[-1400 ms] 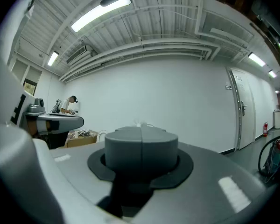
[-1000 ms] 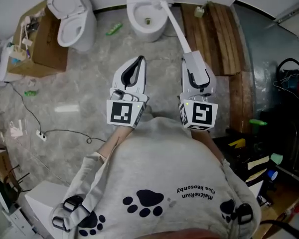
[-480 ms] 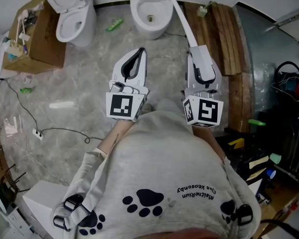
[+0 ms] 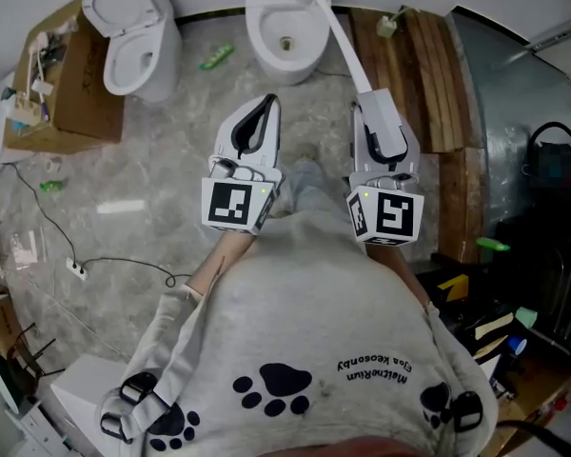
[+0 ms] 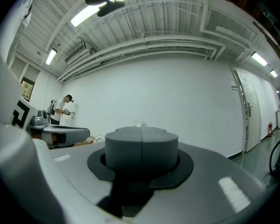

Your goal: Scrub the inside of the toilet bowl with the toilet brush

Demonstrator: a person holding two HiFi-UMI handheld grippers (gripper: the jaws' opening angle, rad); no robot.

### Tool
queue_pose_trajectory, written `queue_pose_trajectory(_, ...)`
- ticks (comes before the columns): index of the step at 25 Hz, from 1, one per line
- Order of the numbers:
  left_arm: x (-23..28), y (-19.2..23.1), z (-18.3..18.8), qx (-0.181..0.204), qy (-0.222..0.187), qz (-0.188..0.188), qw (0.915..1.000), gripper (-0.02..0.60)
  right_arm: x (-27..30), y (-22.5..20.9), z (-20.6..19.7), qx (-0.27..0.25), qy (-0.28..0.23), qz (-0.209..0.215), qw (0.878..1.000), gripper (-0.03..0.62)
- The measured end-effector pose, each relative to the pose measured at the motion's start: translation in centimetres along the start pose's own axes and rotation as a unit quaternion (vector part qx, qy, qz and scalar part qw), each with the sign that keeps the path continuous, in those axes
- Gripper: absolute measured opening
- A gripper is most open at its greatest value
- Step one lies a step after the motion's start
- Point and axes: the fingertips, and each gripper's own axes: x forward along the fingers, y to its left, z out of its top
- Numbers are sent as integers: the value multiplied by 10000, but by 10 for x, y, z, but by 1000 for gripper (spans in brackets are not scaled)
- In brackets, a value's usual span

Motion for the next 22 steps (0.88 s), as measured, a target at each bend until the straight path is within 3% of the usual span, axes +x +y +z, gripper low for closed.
queue_pose_trajectory(6,68,25,-7,64,-52,-19,10000,-2,71,-29,-10,92,67,103,9999,150)
queue_pose_trajectory(15,172,68,-7,41,9,362,9993,-2,181,-78,-11,17,173,480,9987,150)
queue_pose_trajectory(22,219,84,-16,55,-1,436,9990,-2,233,-103,-18,64,165,603,9980,150)
